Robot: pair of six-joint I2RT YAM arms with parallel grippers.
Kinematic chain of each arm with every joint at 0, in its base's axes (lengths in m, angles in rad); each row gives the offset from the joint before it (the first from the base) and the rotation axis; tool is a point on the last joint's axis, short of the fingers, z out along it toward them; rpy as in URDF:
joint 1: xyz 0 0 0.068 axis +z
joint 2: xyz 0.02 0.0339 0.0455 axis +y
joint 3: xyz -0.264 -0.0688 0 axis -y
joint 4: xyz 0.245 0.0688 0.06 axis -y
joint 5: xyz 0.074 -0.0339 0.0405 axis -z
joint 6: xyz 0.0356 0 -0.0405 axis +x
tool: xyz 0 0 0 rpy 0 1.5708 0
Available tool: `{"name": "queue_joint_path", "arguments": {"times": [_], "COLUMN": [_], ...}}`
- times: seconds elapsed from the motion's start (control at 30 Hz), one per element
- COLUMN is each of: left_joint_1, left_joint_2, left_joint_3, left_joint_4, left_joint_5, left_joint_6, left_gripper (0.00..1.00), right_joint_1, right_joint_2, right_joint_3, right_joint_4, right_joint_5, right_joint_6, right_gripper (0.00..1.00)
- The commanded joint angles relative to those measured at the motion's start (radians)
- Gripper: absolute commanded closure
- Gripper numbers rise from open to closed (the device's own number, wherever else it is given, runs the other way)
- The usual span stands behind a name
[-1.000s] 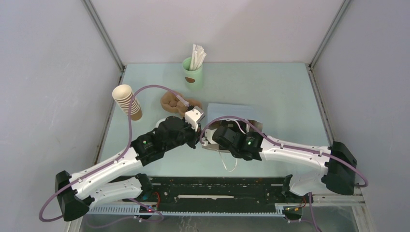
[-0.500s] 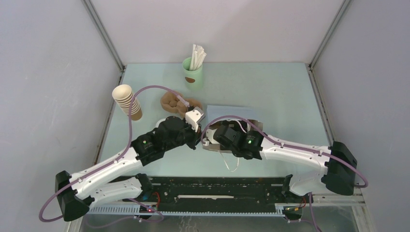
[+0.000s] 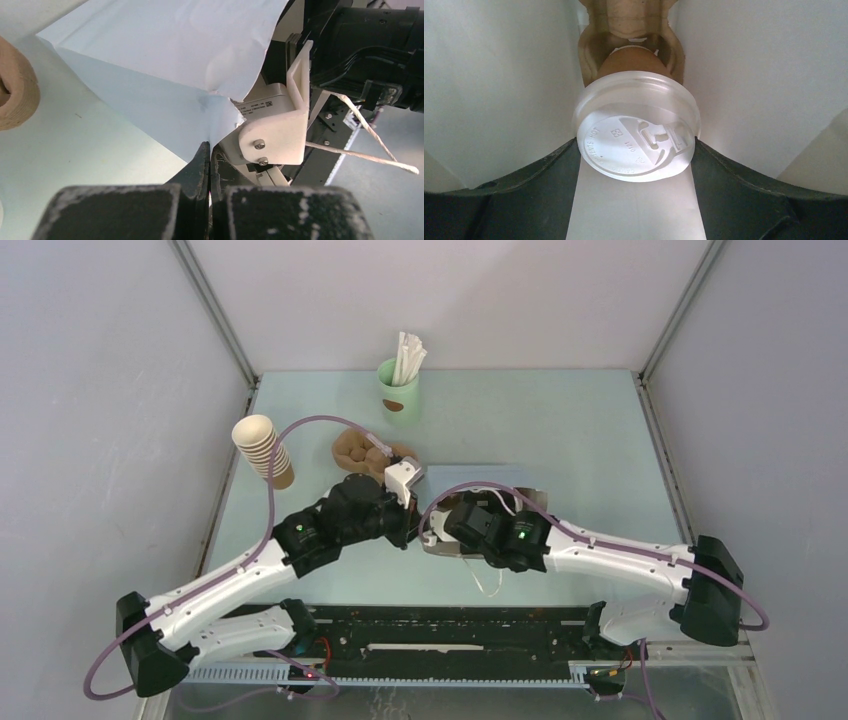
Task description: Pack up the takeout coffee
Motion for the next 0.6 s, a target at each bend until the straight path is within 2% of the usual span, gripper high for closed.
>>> {"name": "queue_joint_path", "arguments": {"times": [0.0, 0.27, 0.57], "left_joint_1": [-0.007, 0.002, 0.014], "left_joint_2": [0.007, 0.037, 0.035], "left_joint_3": [0.106, 0.161, 0.140], "left_joint_4": [0.070, 0.031, -0.001], "left_joint_5": [0.183, 0.184, 0.129], "left_joint_6": [-0.079, -0.109, -0.110], "left_gripper": [1.00, 1.00, 1.00], "right_joint_1": [0.034, 0.025, -0.023], "right_joint_2": [-0.034, -0.045, 0.014], "right_joint_3": [0.072, 0.089, 0.089], "right_joint_4": [-0.001, -0.050, -0.116], "right_joint_5": [-0.013, -0.088, -0.119], "right_joint_6": [0.029, 0.061, 0.099], "right_gripper": [0.24, 0.24, 0.25]}}
